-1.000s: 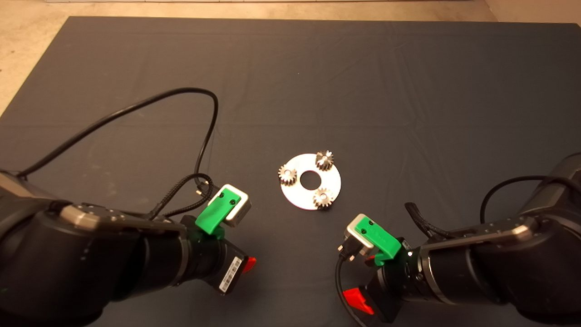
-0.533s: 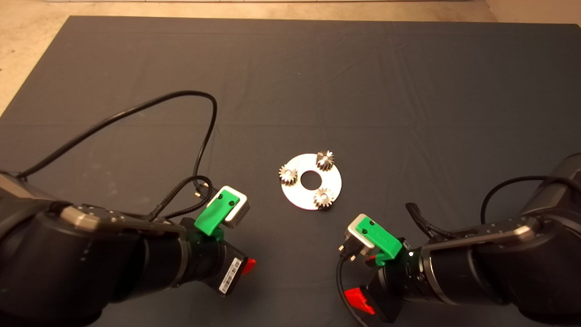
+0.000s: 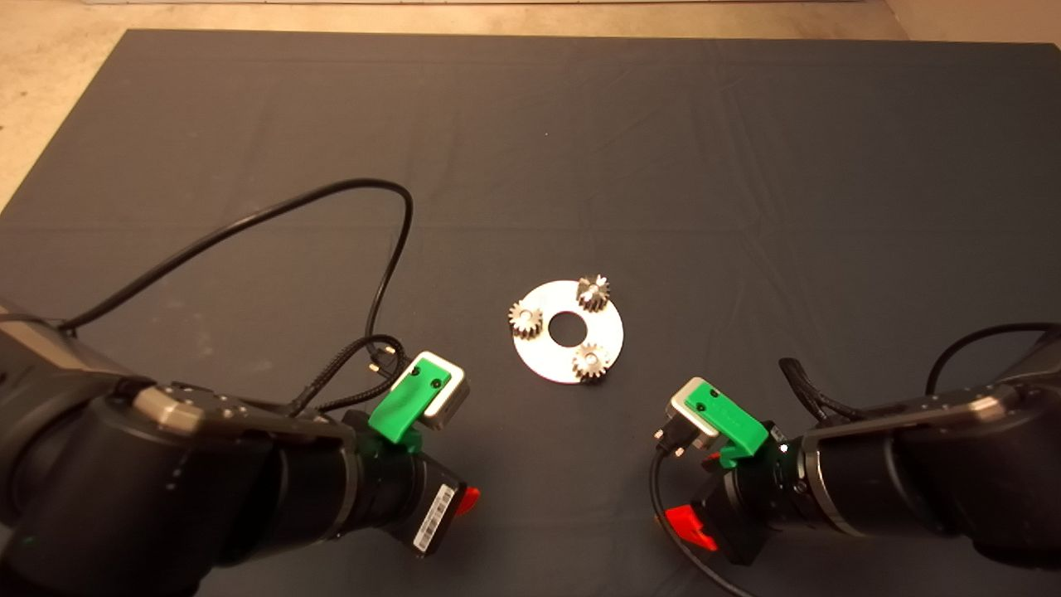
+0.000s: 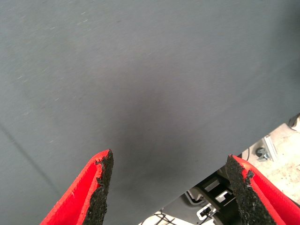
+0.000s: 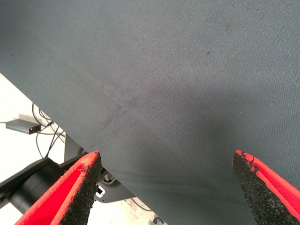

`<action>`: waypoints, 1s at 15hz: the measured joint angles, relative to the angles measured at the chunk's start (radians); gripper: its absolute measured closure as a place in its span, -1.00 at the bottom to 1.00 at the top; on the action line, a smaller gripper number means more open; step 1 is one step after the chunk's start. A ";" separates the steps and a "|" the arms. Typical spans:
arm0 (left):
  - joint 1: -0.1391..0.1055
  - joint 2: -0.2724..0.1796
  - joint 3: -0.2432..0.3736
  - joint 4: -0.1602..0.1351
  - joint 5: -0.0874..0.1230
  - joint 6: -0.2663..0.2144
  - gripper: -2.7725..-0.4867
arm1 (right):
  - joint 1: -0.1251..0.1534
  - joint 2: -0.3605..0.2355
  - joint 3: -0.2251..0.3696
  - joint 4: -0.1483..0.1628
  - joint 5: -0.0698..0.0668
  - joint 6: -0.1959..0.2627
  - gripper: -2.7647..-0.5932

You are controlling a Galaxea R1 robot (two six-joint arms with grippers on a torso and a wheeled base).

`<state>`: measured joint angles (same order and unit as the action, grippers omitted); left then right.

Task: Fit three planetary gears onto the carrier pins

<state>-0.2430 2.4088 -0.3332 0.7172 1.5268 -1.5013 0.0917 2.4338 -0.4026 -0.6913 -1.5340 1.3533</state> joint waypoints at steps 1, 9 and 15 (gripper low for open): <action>0.001 0.010 0.000 0.000 0.000 -0.004 0.00 | 0.000 -0.001 0.000 0.000 0.000 -0.003 -0.36; 0.011 0.035 0.000 -0.003 -0.001 -0.031 0.00 | 0.000 -0.005 0.001 0.002 0.000 -0.007 -0.36; 0.036 0.036 0.000 -0.003 0.000 -0.032 0.00 | 0.000 -0.014 0.002 0.003 0.001 -0.011 -0.36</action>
<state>-0.2072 2.4449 -0.3328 0.7138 1.5268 -1.5336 0.0917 2.4202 -0.4006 -0.6887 -1.5332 1.3426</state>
